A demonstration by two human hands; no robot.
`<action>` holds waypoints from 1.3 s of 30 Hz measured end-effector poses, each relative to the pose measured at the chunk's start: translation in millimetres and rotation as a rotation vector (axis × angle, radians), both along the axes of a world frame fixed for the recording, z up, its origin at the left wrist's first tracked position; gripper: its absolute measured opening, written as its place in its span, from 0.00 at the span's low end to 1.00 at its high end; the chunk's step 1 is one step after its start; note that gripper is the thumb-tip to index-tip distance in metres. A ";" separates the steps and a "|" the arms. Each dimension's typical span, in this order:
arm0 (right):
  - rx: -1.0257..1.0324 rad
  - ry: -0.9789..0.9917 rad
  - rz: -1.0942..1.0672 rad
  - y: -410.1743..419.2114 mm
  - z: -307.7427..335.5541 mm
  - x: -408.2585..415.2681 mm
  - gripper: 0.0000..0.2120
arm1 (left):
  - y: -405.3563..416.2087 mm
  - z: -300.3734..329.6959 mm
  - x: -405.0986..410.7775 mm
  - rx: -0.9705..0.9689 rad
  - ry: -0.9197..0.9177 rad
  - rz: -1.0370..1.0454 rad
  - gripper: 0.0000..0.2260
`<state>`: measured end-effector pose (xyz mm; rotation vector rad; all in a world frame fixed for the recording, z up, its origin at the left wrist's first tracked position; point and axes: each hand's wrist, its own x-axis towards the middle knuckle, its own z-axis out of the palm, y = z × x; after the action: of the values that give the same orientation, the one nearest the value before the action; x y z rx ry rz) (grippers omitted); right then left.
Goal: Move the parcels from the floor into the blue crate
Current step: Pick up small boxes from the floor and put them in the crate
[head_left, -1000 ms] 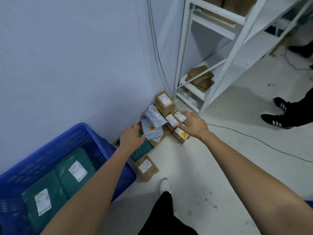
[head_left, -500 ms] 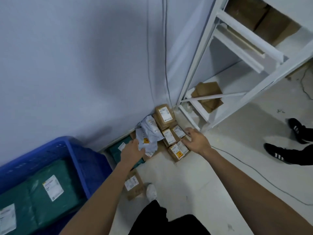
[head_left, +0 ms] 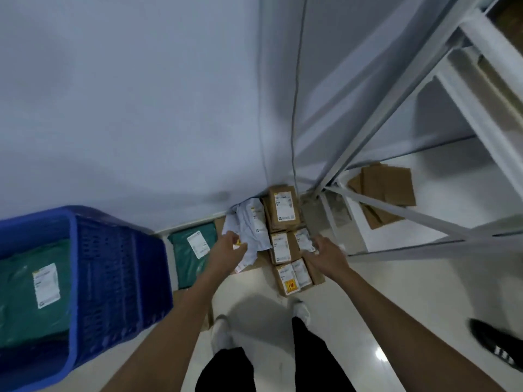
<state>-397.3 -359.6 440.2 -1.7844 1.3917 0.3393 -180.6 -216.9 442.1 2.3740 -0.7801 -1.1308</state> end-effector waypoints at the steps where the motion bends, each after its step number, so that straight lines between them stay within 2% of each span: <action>1: 0.021 -0.020 -0.018 -10.8 -13.3 3.3 0.28 | -15.0 -14.4 -5.0 -0.001 0.034 0.052 0.14; 6: 0.053 -0.158 -0.029 -59.4 -104.0 25.6 0.22 | -83.9 -110.7 -14.5 -0.025 0.171 0.206 0.16; 10: 0.085 -0.159 -0.058 -86.6 -188.6 47.2 0.21 | -127.9 -199.2 -17.2 -0.070 0.264 0.333 0.21; 12: 0.064 -0.149 -0.055 -101.9 -227.3 54.9 0.21 | -143.9 -236.0 -21.8 -0.095 0.293 0.360 0.19; 13: 0.058 -0.145 -0.067 -109.3 -246.3 57.3 0.22 | -150.1 -252.1 -25.2 -0.112 0.311 0.371 0.14; 15: 0.074 -0.103 -0.142 -122.6 -278.3 60.7 0.28 | -159.9 -279.7 -31.1 -0.141 0.309 0.364 0.03; 18: 0.106 -0.021 -0.295 -140.0 -320.7 59.0 0.43 | -171.5 -320.2 -37.2 -0.181 0.309 0.344 0.06; 19: 0.131 -0.022 -0.327 -143.1 -331.2 59.0 0.44 | -174.6 -330.8 -38.0 -0.172 0.322 0.337 0.10; 23: 0.211 -0.088 -0.317 -146.4 -353.4 57.4 0.26 | -180.7 -360.5 -42.0 -0.088 0.383 0.287 0.20; 26: 0.217 -0.162 -0.370 -138.0 -349.5 53.9 0.21 | -172.4 -356.7 -48.7 -0.127 0.428 0.406 0.21; 29: 0.248 -0.216 -0.458 -124.6 -327.0 44.8 0.23 | -153.2 -323.4 -58.5 -0.239 0.451 0.522 0.10; 33: 0.351 -0.318 -0.494 -97.5 -276.6 37.3 0.22 | -117.2 -269.1 -70.6 -0.322 0.553 0.694 0.08; 39: 0.403 -0.389 -0.431 -54.9 -174.7 43.2 0.18 | -68.9 -161.3 -73.7 -0.408 0.540 0.853 0.12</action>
<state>-354.1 -414.4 265.5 -1.1157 1.2747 0.0301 -254.3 -285.8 280.9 1.6352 0.1835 -1.0069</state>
